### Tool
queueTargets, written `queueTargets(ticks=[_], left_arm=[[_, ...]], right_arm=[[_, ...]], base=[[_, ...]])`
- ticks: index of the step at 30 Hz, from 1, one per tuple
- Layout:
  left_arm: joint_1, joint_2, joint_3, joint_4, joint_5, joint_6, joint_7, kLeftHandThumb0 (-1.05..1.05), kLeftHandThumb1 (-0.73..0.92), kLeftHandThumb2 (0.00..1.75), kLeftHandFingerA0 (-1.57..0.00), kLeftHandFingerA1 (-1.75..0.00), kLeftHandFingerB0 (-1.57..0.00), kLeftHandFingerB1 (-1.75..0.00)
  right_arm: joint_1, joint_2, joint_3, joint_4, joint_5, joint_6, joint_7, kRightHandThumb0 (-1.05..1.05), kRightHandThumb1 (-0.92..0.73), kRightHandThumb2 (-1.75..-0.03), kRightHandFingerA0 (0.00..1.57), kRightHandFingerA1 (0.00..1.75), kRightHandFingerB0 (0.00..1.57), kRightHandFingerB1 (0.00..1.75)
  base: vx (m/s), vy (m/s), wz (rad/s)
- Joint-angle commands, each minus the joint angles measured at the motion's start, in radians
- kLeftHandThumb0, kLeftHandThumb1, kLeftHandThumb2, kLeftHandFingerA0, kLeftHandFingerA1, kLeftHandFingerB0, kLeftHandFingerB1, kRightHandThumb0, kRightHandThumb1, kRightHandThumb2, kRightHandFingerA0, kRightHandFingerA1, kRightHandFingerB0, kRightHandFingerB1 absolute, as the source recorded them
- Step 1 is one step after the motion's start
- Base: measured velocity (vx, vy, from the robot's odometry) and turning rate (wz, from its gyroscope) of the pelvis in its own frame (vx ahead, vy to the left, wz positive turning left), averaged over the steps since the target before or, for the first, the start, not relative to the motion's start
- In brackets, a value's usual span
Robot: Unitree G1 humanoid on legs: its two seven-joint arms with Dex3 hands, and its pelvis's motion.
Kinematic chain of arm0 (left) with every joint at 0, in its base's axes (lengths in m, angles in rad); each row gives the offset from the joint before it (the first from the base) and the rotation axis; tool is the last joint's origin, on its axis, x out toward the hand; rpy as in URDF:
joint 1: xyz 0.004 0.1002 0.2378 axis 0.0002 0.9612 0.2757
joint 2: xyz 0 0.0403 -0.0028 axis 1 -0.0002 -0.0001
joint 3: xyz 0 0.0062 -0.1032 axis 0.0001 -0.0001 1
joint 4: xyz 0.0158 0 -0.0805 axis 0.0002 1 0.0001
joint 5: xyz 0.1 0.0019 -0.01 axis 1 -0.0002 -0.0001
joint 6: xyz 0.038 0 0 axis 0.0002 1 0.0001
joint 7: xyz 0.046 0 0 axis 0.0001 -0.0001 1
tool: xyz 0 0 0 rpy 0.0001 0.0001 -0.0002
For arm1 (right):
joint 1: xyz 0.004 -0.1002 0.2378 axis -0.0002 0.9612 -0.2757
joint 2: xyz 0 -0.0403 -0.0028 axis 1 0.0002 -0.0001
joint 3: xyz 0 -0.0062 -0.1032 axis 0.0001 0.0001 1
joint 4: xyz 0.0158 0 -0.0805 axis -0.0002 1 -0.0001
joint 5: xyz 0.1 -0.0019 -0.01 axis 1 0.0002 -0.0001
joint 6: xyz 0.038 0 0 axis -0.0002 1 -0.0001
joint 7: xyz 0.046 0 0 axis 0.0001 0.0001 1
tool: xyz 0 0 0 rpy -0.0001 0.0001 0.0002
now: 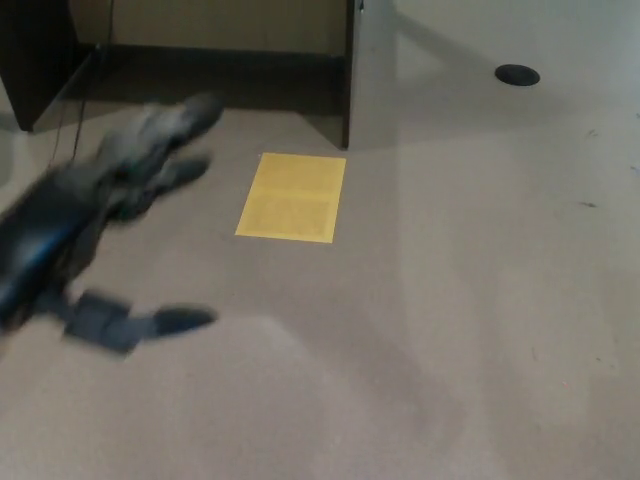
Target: A person is holding a toilet paper roll and the robot extends its left hand to grab the roll by inserting its thumb into the gap in the middle and brings its hand down by its side. Then it extends its arm again to hand the toilet paper roll back to the person.
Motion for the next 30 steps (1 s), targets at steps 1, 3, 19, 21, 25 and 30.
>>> queueTargets(ticks=[1, 3, 19, 21, 25, 30], left_arm=[[0.252, -0.009, 0.093, 0.191, 0.020, -0.277, 0.046, -0.44, 0.36, 0.59, -0.13, -0.39, -0.09, -0.23], [0.329, -0.017, 0.112, 0.279, 0.044, -0.352, 0.071, -0.41, 0.42, 0.59, -0.10, -0.37, -0.09, -0.25], [0.418, 0.034, 0.007, 1.067, 0.314, -0.652, 0.537, -0.35, 0.49, 0.61, -0.24, -0.38, -0.24, -0.34], [0.400, 0.051, -0.017, 1.103, 0.338, -0.649, 0.566, -0.34, 0.49, 0.61, -0.25, -0.38, -0.25, -0.34], [0.328, 0.050, -0.013, 1.183, 0.266, -0.628, 0.520, -0.31, 0.51, 0.61, -0.27, -0.41, -0.25, -0.34], [0.294, 0.063, -0.041, 1.255, 0.260, -0.639, 0.538, -0.26, 0.52, 0.55, -0.42, -0.41, -0.31, -0.32]], right_arm=[[0.030, -0.020, -0.013, 0.004, 0.008, 0.009, 0.005, -0.35, -0.70, -0.61, 0.61, 0.65, 0.46, 0.39], [0.039, -0.019, -0.017, 0.001, 0.014, 0.004, 0.005, -0.34, -0.69, -0.60, 0.63, 0.76, 0.47, 0.40], [0.037, -0.021, -0.023, 0.000, 0.015, -0.001, -0.001, -0.35, -0.68, -0.60, 0.64, 0.71, 0.49, 0.41], [0.038, -0.020, -0.024, -0.002, 0.015, -0.003, -0.005, -0.34, -0.68, -0.60, 0.64, 0.70, 0.48, 0.41], [0.023, -0.021, -0.032, -0.003, 0.018, 0.007, -0.009, -0.34, -0.69, -0.60, 0.64, 0.67, 0.48, 0.40], [0.015, -0.021, -0.044, 0.000, 0.021, 0.012, 0.000, -0.34, -0.69, -0.60, 0.63, 0.68, 0.48, 0.40]], base=[[0.00, 0.000, 0.00], [0.00, 0.000, 0.00], [0.00, 0.000, 0.00], [0.00, 0.000, 0.00], [0.00, 0.000, 0.00], [0.00, 0.000, 0.00]])
